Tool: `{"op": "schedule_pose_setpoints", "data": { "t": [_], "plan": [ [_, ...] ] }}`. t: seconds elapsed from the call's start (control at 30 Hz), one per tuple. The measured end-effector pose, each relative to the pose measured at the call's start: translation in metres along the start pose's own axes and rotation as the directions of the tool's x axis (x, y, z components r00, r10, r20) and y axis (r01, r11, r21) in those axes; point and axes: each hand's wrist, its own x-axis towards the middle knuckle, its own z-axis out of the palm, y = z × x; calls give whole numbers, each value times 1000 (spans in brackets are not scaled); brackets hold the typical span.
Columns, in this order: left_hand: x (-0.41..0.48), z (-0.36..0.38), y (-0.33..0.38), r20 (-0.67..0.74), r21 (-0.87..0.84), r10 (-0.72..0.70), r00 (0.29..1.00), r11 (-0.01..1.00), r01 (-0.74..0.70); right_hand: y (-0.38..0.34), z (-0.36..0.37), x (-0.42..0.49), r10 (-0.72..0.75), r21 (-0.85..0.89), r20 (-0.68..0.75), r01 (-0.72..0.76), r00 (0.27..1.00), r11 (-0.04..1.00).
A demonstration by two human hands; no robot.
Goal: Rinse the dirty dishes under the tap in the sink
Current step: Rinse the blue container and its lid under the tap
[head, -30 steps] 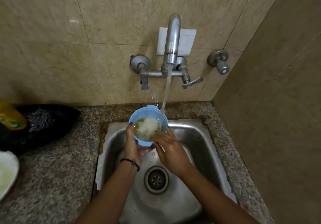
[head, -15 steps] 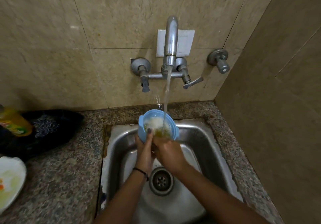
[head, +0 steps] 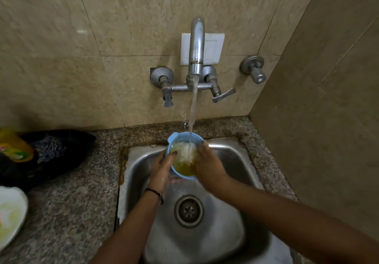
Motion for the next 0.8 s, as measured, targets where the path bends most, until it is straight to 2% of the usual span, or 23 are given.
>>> {"op": "schedule_pose_setpoints", "data": {
  "t": [0.03,0.07,0.1,0.17,0.23,0.27,0.37,0.47,0.53,0.6,0.7,0.73,0.77,0.8],
  "plan": [
    [-1,0,-2,-11,-3,-23,1000,1000,23,-12,3,-11,31,380,41,-44,999,924],
    [-1,-1,-6,-25,-7,-45,999,999,45,-20,2,-16,-180,113,66,172,981,979],
    [-2,-2,-10,-41,-12,-70,997,997,70,-30,-5,-23,-181,140,178,157,967,978],
    [-5,-5,-15,-27,-23,-124,992,992,123,-31,-5,-21,-246,335,183,175,952,926],
    [-6,-7,-19,1,14,-139,990,990,139,-28,-8,-15,-272,388,208,176,940,905],
    [-6,-7,-21,0,51,-131,991,990,131,-26,-9,-13,-266,337,227,181,937,924],
    [-6,-7,-25,-14,54,-96,995,994,97,-21,-1,-4,-68,28,184,64,980,998],
    [-8,-7,-25,-12,-7,-147,989,989,147,-20,3,-15,15,-284,149,28,989,958],
    [-9,-12,-24,1,-18,-192,981,981,192,-24,8,-33,-3,-339,29,12,1000,941],
    [-9,-18,-21,42,-8,-269,962,963,270,-28,13,-47,-18,-213,-28,12,999,977],
    [-12,-20,-20,106,-12,-369,923,928,372,-24,14,-49,-27,45,-18,28,999,999],
    [-11,-20,-20,116,-21,-370,922,927,375,-20,12,-48,-15,212,-49,25,999,977],
    [-9,-19,-19,119,-29,-368,922,927,374,-15,9,-46,1,421,-85,35,996,907],
    [-7,-18,-17,123,-26,-368,922,927,374,-9,6,-47,15,610,-106,53,994,791]
  ]
}}
